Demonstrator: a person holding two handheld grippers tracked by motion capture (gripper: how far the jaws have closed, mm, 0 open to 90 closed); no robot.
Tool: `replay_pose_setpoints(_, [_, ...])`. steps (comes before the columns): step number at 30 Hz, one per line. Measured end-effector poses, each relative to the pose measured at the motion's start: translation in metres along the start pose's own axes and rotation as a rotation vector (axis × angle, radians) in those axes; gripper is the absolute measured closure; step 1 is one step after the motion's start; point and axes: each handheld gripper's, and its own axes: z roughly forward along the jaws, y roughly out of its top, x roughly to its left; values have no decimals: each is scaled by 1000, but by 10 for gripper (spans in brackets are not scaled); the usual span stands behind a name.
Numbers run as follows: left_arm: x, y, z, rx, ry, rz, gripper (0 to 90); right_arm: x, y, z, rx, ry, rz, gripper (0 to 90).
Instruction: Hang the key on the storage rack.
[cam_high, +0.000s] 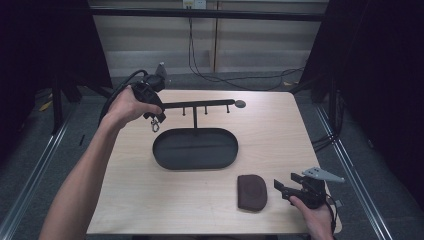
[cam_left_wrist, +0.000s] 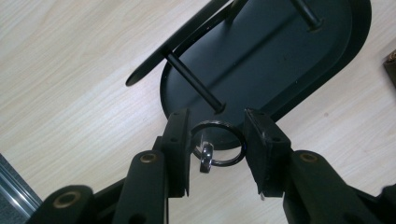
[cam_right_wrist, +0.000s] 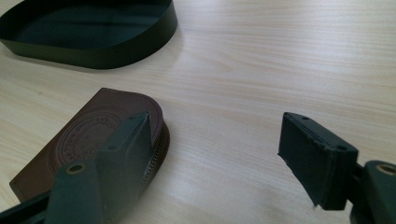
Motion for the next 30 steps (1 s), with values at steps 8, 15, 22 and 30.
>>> replay_pose_setpoints(8, [1, 4, 3, 3, 3, -10, 630, 0, 0, 0, 2, 2, -4, 257])
replay_pose_setpoints(15, [0, 5, 4, -4, -5, -17, 630, 0, 0, 0, 3, 5, -2, 257])
replay_pose_setpoints(22, [-4, 8, 6, -6, 15, -32, 629, 0, 0, 0, 1, 1, -1, 257])
replay_pose_setpoints(30, [-2, 8, 9, -18, 37, -44, 627, 0, 0, 0, 2, 3, -1, 257])
